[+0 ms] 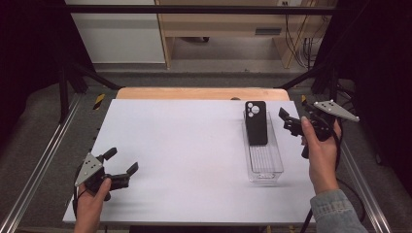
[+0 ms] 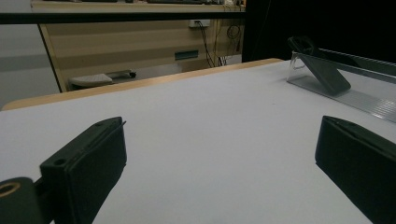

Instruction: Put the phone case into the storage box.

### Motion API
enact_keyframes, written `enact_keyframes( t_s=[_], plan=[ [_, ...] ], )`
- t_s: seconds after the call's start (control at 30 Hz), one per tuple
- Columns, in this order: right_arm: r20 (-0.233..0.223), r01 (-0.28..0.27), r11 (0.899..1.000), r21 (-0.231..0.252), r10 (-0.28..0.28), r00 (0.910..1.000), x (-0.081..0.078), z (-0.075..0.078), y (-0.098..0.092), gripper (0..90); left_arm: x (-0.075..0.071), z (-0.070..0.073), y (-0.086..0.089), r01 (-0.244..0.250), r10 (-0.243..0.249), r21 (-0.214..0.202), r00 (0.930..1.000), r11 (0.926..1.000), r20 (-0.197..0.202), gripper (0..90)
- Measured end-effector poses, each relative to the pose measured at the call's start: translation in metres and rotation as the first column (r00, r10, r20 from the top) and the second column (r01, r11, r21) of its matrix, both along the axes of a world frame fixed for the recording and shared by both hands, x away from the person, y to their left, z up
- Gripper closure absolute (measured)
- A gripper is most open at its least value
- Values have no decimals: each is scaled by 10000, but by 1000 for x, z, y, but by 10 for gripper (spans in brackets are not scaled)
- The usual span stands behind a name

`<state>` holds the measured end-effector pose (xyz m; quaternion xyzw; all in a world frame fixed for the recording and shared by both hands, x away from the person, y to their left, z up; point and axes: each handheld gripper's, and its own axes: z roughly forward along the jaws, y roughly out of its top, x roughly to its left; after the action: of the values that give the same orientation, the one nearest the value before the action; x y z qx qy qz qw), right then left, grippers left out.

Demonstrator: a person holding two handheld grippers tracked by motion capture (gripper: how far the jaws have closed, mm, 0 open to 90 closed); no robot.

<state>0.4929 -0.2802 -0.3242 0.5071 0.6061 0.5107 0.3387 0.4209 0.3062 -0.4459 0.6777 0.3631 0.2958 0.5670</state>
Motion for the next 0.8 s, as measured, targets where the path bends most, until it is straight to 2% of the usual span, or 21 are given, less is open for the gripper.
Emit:
enact_keyframes(
  t_s=[0.47,0.8],
  plan=[
    [33,-69,10000,61,68,10000,-11,-9,-12,55,1,0,2,51,-51,-7,10000,10000,85,22],
    [632,33,9994,-334,-12,9980,-21,-15,-18,52,0,0,2,37,-37,26,10000,10000,91,22]
  ],
)
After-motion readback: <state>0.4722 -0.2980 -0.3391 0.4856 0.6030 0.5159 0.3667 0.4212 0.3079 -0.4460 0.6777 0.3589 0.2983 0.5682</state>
